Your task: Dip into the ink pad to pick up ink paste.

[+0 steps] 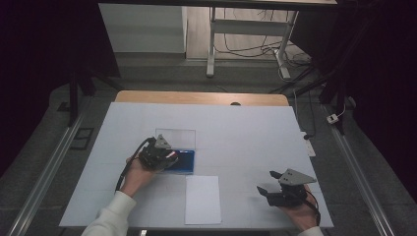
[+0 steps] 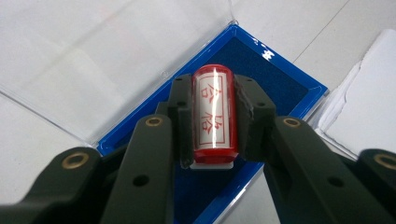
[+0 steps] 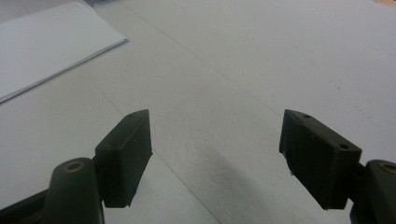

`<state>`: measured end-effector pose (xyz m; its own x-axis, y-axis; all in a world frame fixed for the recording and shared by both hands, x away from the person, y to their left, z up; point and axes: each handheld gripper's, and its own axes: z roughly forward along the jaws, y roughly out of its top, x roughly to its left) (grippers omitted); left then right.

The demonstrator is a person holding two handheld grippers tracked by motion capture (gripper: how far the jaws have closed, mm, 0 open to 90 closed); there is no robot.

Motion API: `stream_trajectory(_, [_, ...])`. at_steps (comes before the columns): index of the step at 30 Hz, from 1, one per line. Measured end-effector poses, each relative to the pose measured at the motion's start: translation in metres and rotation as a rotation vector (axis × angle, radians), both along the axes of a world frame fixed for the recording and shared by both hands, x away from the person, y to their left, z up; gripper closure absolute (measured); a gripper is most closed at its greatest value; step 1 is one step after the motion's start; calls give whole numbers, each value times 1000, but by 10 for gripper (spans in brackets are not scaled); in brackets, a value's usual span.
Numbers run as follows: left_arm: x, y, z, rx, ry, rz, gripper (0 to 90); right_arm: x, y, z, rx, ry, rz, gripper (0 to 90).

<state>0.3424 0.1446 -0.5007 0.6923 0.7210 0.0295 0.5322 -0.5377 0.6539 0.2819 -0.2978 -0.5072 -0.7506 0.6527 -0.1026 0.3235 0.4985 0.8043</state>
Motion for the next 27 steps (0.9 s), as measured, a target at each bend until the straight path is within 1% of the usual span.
stream_trajectory(7, [0,1,-1,-5,-4,-5,706,0,0,0,-1,-1,-6,250])
stream_trajectory(11, [0,0,0,8,-3,-4,706,0,0,0,0,0,-4,250])
stream_trajectory(14, [-2,-4,0,30,-12,2,707,-1,1,0,3,-7,-5,250])
stream_trajectory(27, [-1,-3,0,21,-8,1,707,-2,2,2,-2,-11,-2,251])
